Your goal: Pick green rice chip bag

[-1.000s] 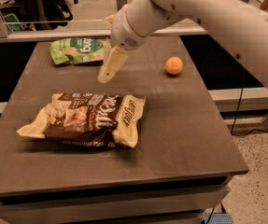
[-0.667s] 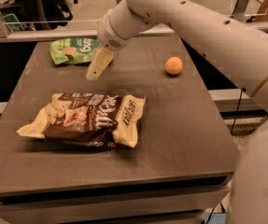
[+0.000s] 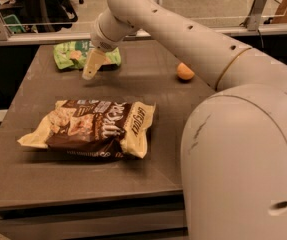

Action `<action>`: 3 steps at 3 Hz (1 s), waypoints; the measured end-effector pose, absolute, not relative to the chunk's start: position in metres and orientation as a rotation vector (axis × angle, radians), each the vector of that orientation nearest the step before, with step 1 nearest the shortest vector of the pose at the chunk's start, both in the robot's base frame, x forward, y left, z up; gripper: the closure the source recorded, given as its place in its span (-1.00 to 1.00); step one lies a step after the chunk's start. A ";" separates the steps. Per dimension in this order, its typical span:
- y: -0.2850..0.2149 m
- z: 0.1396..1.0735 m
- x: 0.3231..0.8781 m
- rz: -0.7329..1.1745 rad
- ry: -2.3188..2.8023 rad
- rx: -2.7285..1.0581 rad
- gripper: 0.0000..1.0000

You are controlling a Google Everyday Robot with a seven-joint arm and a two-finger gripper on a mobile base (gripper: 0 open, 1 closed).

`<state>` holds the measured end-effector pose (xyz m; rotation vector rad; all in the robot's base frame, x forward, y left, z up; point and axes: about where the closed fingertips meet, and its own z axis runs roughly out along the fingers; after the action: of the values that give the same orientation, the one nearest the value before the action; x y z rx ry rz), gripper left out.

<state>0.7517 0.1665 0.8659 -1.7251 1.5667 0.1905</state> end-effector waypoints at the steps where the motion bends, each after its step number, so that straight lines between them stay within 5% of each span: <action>1: 0.166 0.864 0.751 0.191 1.570 -1.728 -1.00; 3: 0.181 0.839 0.772 0.296 1.629 -1.689 -1.00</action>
Offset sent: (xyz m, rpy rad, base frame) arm 0.0194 0.0099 -0.0313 0.0664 0.1144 -0.0219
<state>0.7717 0.1805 0.8389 -1.6890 1.6292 0.2965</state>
